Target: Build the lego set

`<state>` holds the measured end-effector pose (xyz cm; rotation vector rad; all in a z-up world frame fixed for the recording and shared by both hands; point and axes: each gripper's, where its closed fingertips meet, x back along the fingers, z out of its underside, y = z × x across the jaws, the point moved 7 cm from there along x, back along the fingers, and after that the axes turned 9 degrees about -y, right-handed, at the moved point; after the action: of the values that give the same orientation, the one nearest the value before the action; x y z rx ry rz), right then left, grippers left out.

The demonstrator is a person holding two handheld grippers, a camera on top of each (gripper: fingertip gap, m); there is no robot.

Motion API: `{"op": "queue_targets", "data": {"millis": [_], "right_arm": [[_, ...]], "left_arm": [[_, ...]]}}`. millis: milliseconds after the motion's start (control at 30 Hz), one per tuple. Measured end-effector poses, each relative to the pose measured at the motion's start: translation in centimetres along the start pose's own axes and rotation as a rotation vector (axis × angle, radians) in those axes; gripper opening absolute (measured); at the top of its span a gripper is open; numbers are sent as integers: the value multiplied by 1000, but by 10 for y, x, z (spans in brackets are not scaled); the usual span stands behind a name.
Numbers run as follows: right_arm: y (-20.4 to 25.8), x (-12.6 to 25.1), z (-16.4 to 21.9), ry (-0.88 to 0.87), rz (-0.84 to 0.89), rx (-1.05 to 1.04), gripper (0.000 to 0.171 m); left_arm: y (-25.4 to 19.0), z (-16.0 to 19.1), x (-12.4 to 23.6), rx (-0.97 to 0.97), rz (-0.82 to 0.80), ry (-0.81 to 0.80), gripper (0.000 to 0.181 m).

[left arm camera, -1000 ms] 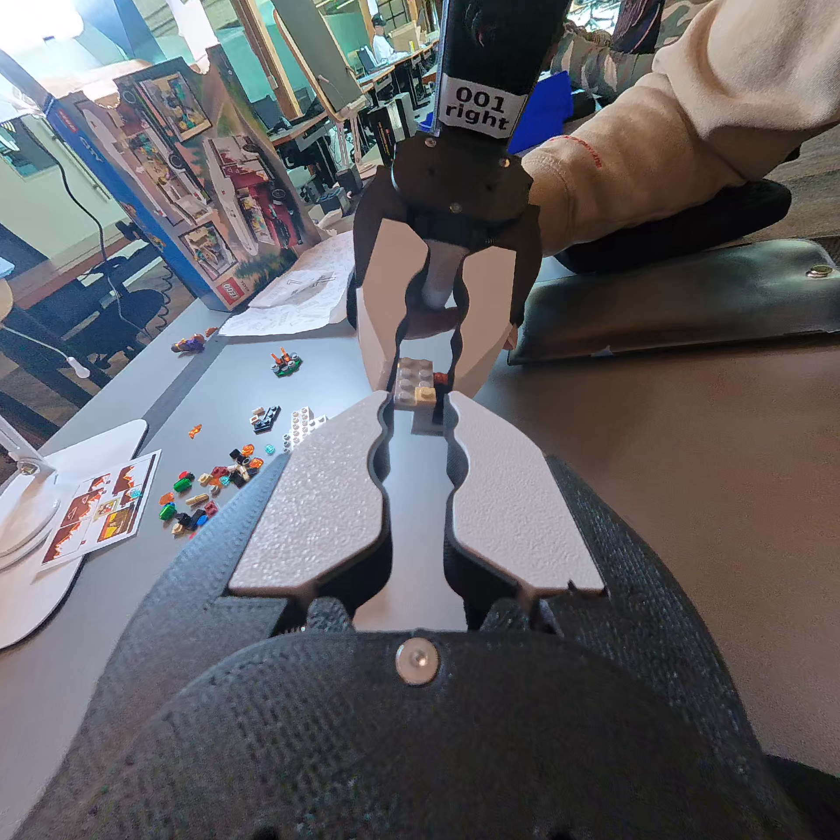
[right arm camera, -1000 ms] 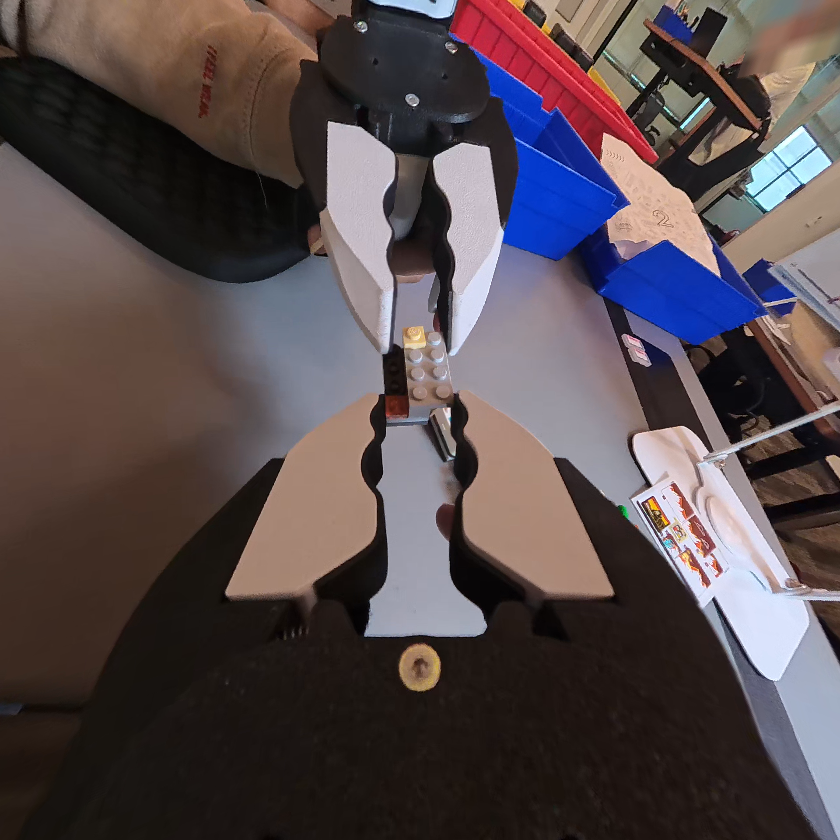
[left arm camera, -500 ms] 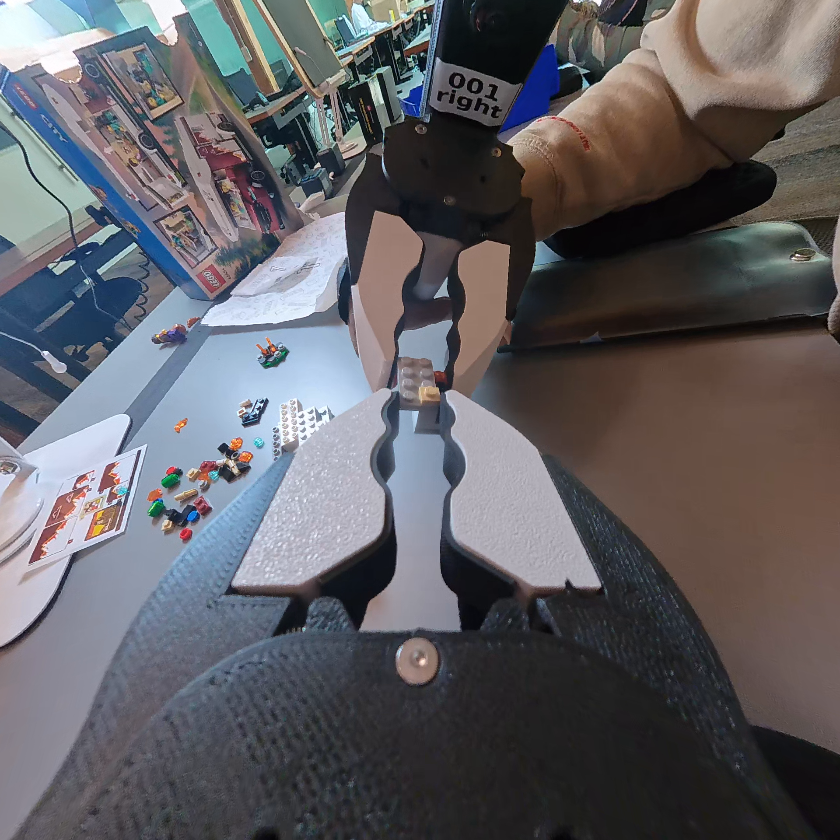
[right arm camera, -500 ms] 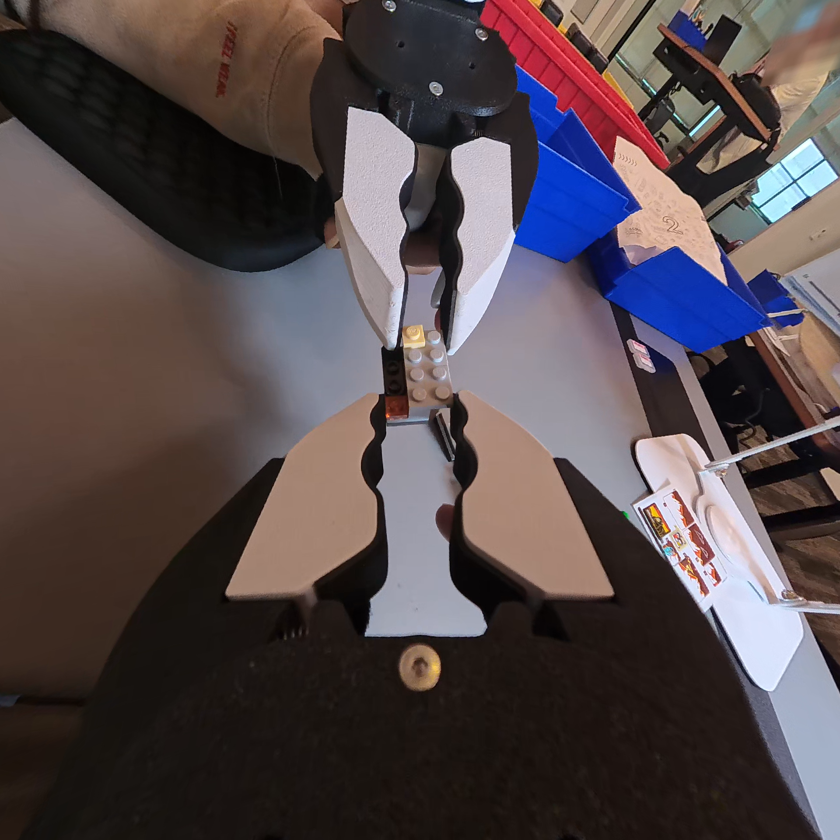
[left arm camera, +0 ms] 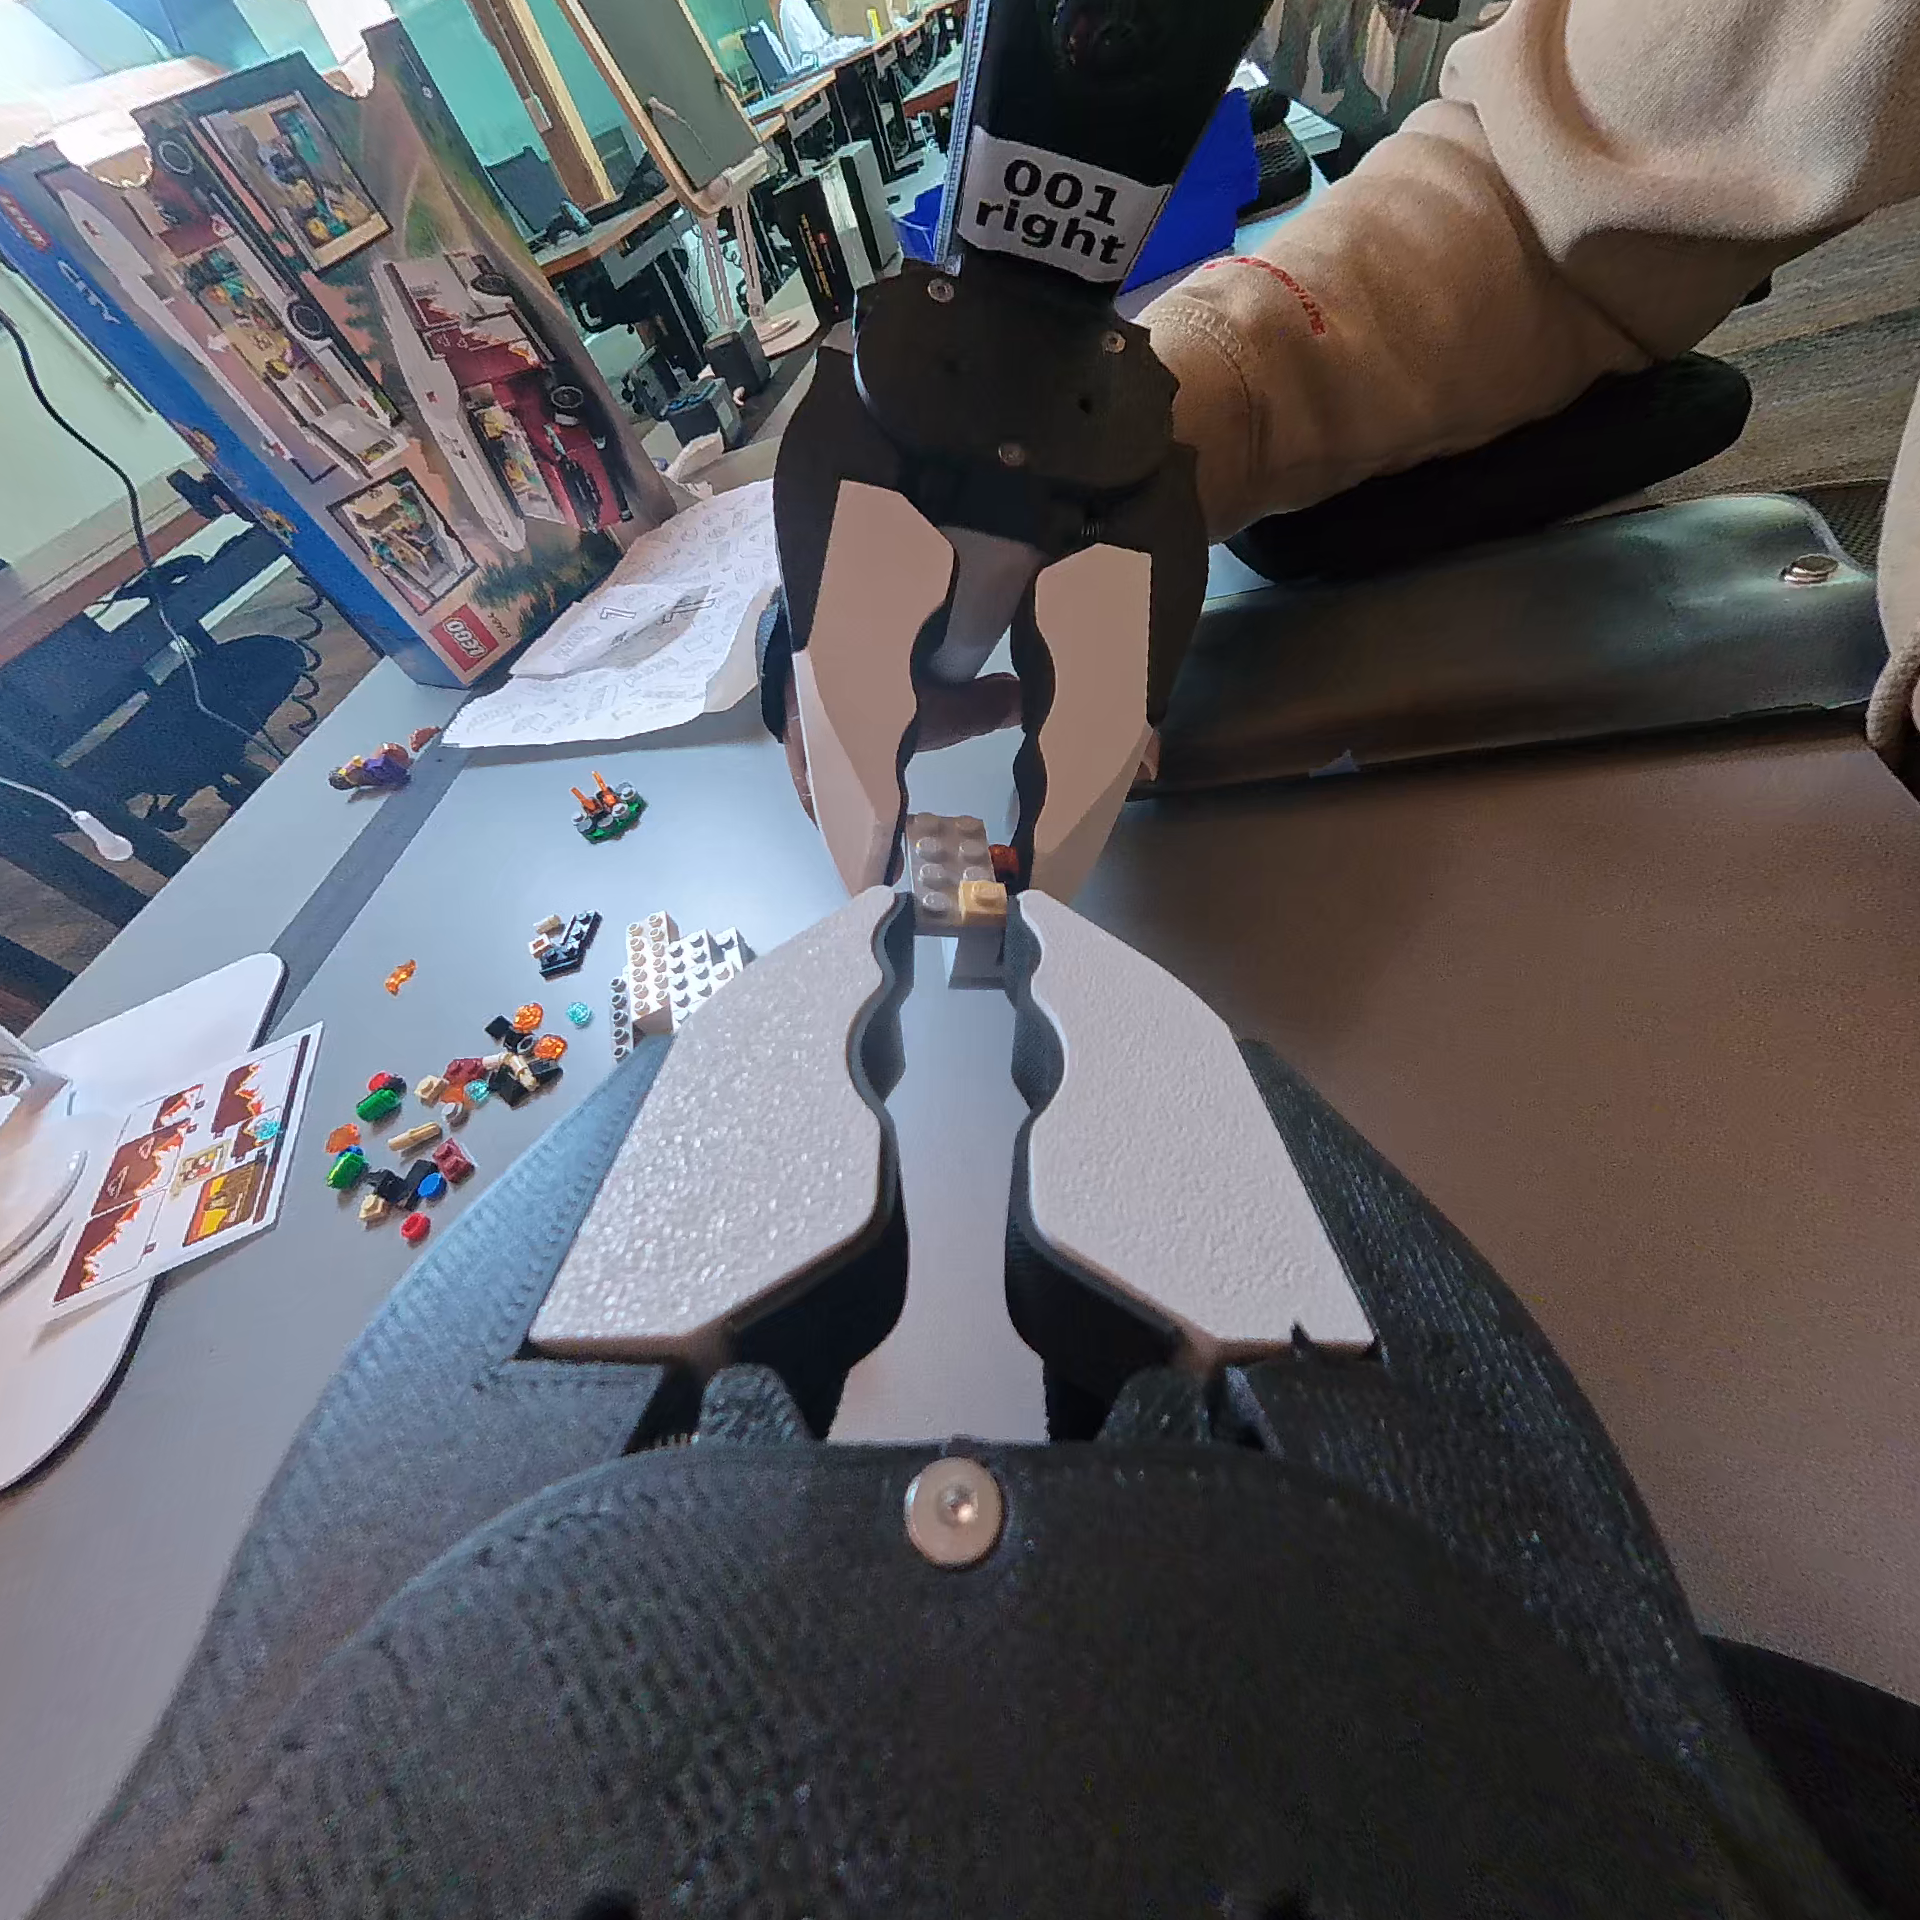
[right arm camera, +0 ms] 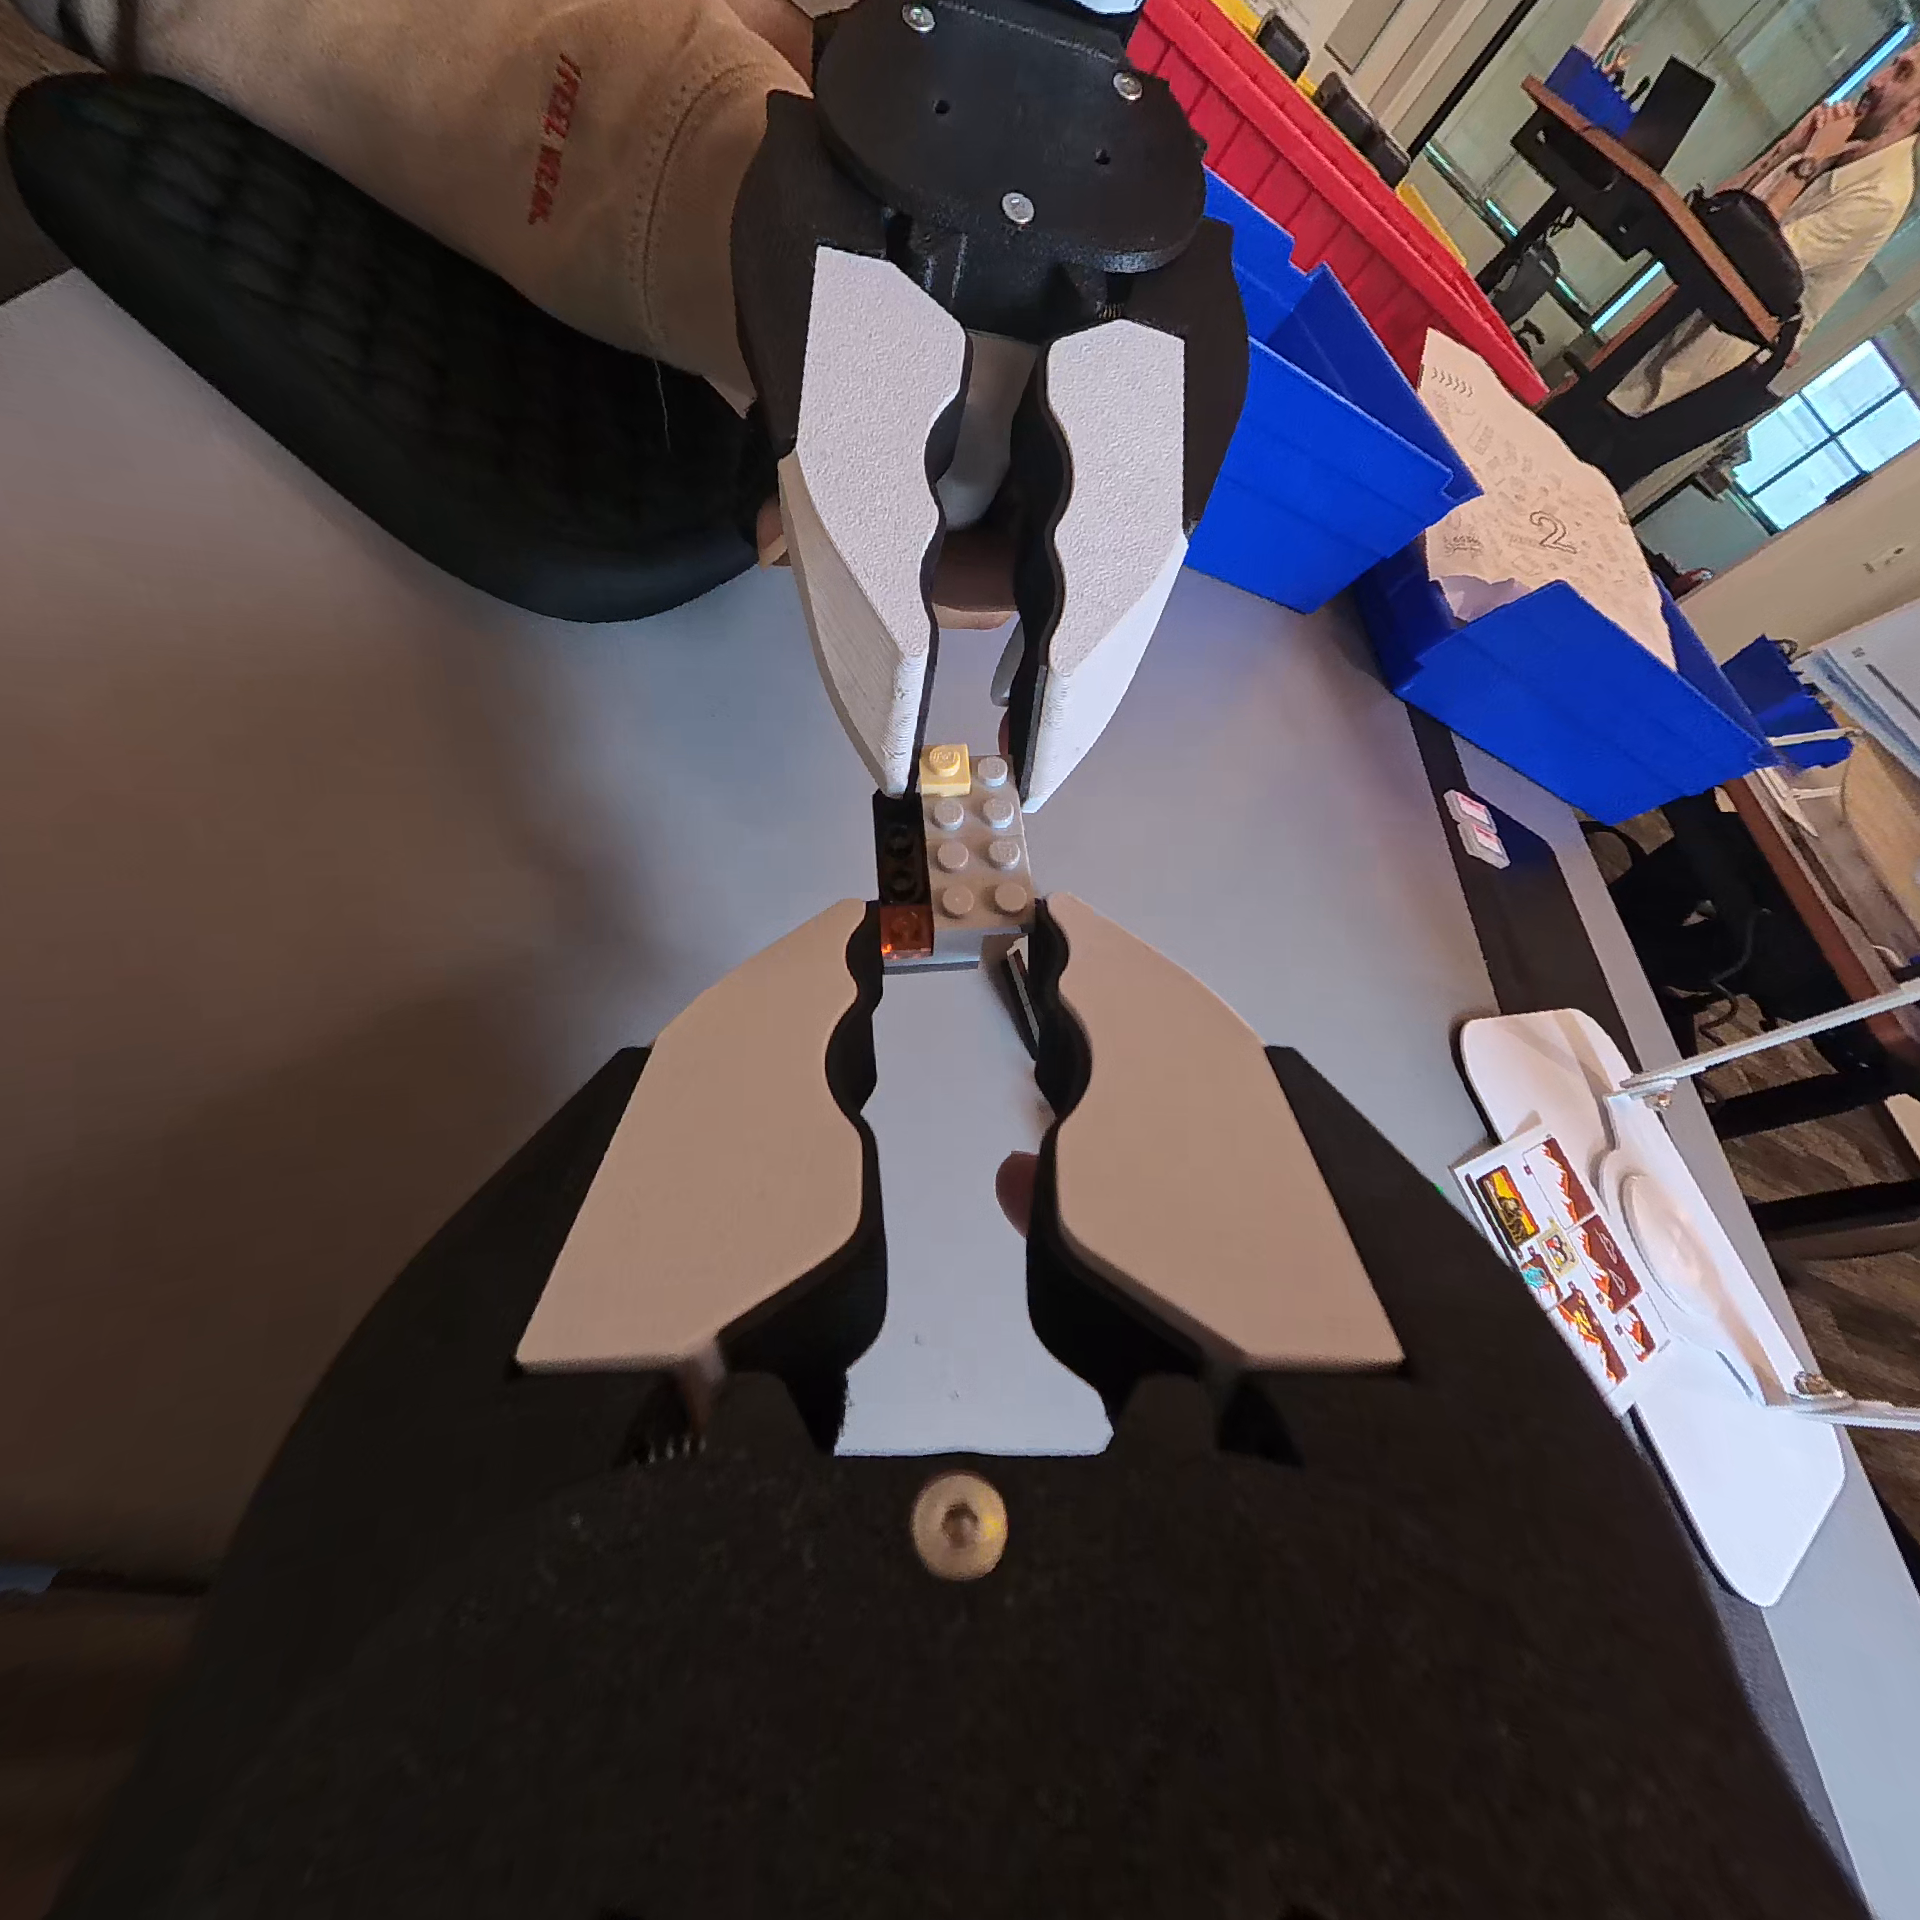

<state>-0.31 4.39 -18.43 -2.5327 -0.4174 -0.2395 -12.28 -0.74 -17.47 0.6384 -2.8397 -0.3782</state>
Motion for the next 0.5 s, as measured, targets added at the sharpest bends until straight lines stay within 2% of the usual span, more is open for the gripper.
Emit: {"op": "queue_targets", "data": {"millis": [267, 433, 500], "right_arm": [[-2, -2, 3, 32, 23, -27, 27], [-6, -1, 5, 36, 39, -68, 27], [-6, -2, 6, 43, 29, -83, 27]], "left_arm": [[2, 3, -1, -17, -38, -3, 17], [2, 7, -3, -21, -44, 30, 29], [1, 9, -5, -27, -45, 48, 29]]}}
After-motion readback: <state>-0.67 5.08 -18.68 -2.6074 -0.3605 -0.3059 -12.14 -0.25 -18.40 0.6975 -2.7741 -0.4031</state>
